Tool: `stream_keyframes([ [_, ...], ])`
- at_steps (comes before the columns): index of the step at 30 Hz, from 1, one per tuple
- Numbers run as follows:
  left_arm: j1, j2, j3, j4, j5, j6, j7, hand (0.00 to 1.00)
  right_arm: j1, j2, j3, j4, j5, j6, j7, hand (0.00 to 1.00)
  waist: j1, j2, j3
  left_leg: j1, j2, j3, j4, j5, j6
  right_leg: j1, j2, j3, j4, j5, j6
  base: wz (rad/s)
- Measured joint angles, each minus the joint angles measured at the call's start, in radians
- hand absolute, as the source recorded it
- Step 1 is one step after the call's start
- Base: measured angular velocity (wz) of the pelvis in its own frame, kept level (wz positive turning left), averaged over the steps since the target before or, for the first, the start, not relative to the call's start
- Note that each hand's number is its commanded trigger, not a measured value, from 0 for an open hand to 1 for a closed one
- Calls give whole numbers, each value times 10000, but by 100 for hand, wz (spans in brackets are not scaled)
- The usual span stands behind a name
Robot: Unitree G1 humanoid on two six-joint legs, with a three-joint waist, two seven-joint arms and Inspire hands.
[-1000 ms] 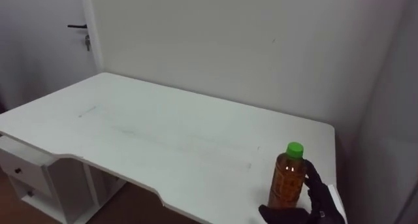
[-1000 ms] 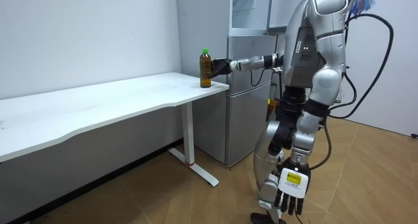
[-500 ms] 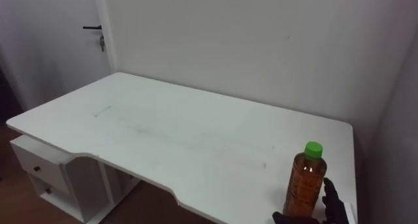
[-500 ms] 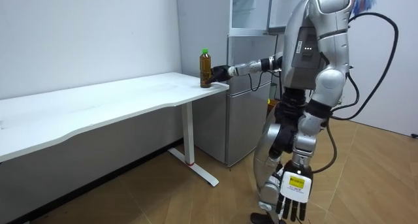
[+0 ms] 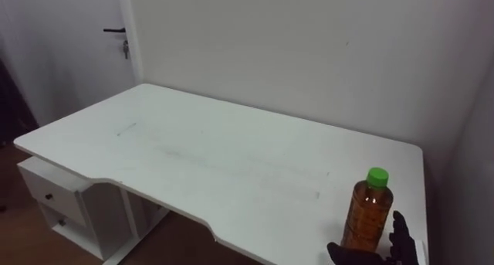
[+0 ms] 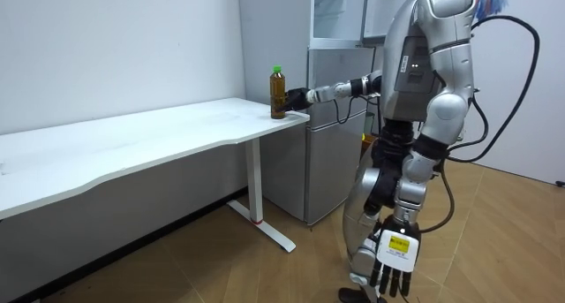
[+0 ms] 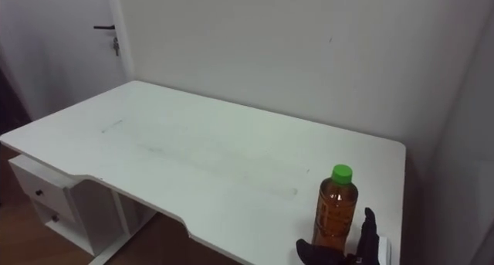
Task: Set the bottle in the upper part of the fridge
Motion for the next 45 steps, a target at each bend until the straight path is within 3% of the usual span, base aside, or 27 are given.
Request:
stream_keyframes([
  [18, 171, 4, -34, -213, 3, 19, -63, 0, -24, 2, 20, 0, -3, 13, -414, 0, 44, -46, -4, -39, -9, -14, 2, -14, 22, -24, -24, -108, 6, 3, 5, 0],
  [21, 174, -4, -36, -253, -9, 1, -65, 0, -183, 8, 19, -8, -4, 30, -517, 0, 121, -100, -38, -213, -17, -9, 69, -6, 31, -239, -83, -115, 147, 3, 6, -1],
  [30, 176, 34, -110, -182, -215, -56, -237, 0, -820, 2, 25, -18, -66, 36, -519, 0, 282, -56, -9, -240, -53, -13, 100, 5, 52, -308, -311, -516, 362, -35, 54, 1],
  [43, 160, 37, -144, 285, -595, -232, -264, 0, -1086, 0, 208, -385, -130, 5, -874, 0, 289, -131, 43, -254, -154, -12, 104, 25, 106, -352, -377, -471, 361, -54, 71, 0],
  [44, 160, 39, -142, 285, -600, -227, -265, 0, -1086, 0, 209, -457, -128, 4, -941, 71, 293, -137, 39, -254, -156, -13, 104, 25, 109, -360, -380, -457, 371, -54, 70, 0],
  [45, 160, 40, -142, 284, -604, -225, -264, 0, -1086, 0, 210, -471, -128, 5, -956, 100, 297, -142, 37, -254, -157, -14, 104, 25, 111, -361, -381, -454, 372, -54, 70, 0],
])
